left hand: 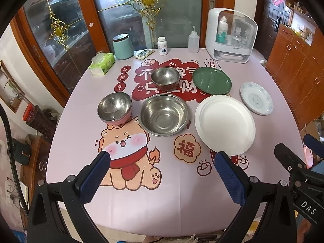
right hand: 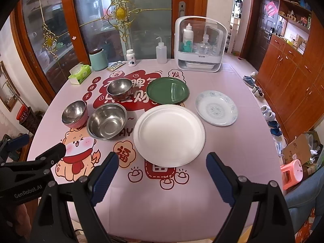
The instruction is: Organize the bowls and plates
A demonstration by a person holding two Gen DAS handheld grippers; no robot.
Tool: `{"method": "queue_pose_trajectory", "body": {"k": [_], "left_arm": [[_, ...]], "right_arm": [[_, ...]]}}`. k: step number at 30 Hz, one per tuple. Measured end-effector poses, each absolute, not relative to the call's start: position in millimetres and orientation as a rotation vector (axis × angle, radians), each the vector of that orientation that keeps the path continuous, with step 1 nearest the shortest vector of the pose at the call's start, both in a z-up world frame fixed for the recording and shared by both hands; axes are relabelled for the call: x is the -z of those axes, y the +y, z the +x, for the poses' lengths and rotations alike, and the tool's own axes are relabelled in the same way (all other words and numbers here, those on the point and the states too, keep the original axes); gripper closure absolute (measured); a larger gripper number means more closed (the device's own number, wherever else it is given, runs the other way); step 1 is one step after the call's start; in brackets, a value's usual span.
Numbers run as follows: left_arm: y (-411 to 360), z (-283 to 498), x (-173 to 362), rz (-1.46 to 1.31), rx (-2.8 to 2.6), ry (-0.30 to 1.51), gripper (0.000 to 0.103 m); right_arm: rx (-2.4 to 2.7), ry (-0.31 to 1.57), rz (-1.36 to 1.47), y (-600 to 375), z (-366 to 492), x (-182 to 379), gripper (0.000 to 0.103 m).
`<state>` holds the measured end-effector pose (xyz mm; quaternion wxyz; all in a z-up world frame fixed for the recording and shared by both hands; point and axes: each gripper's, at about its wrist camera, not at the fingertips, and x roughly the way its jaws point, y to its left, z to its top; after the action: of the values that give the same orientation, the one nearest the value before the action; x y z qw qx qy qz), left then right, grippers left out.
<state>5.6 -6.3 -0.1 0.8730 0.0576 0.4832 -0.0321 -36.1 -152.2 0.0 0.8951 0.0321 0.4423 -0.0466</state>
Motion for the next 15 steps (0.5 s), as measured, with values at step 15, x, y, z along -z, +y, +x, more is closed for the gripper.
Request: {"method": "queue_pose_trajectory", "body": {"k": [15], "left_arm": [[-13.1,7.1,-3.0,0.147,0.096,0.991,0.001]], "right_arm": [[0.103,0.923,0.077,-160.4,-34.3,-0.4,0.014]]}}
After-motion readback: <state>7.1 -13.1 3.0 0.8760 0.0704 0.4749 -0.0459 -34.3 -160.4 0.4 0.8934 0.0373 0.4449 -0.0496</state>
